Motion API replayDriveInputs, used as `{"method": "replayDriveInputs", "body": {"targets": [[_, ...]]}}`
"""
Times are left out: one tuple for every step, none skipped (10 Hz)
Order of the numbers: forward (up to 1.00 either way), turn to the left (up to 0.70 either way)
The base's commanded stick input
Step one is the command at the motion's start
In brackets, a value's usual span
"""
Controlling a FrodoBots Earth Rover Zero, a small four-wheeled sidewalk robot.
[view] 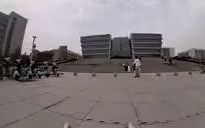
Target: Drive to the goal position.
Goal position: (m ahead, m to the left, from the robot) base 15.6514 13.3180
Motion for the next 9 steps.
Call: {"method": "replayDriveInputs", "body": {"targets": [[0.85,0.0],[0.85,0.0],[0.85,0.0],[0.85,0.0],[0.85,0.0],[0.85,0.0],[0.85,0.0],[0.85,0.0],[0.85,0.0]]}}
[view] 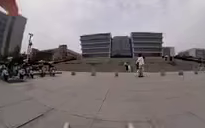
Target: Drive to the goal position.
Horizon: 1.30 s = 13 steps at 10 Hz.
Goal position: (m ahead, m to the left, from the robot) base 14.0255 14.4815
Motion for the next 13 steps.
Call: {"method": "replayDriveInputs", "body": {"targets": [[0.85,0.0],[0.85,0.0],[0.85,0.0],[0.85,0.0],[0.85,0.0],[0.85,0.0],[0.85,0.0],[0.85,0.0],[0.85,0.0],[0.85,0.0],[0.85,0.0],[0.85,0.0],[0.85,0.0]]}}
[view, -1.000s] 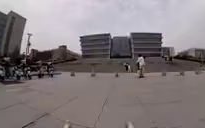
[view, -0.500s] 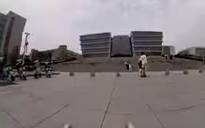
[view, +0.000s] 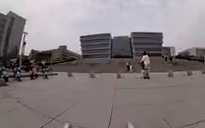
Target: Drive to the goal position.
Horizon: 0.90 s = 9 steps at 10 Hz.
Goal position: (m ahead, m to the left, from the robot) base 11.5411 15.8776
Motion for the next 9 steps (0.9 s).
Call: {"method": "replayDriveInputs", "body": {"targets": [[0.85,0.0],[0.85,-0.07],[0.85,-0.13],[0.85,-0.16],[0.85,-0.11],[0.85,-0.05],[0.85,0.0],[0.85,0.0],[0.85,0.0]]}}
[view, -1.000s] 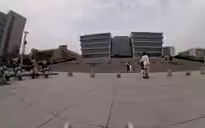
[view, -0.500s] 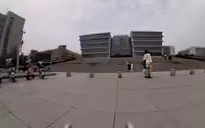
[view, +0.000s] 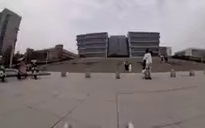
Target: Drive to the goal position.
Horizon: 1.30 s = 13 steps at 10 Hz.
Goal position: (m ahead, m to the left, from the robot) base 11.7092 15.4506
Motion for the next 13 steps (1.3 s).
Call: {"method": "replayDriveInputs", "body": {"targets": [[0.85,0.06],[0.85,0.2],[0.85,0.27],[0.85,0.3],[0.85,0.31],[0.85,0.31],[0.85,0.31],[0.85,0.31],[0.85,0.31],[0.85,0.31],[0.85,0.3],[0.85,0.24],[0.85,0.16]]}}
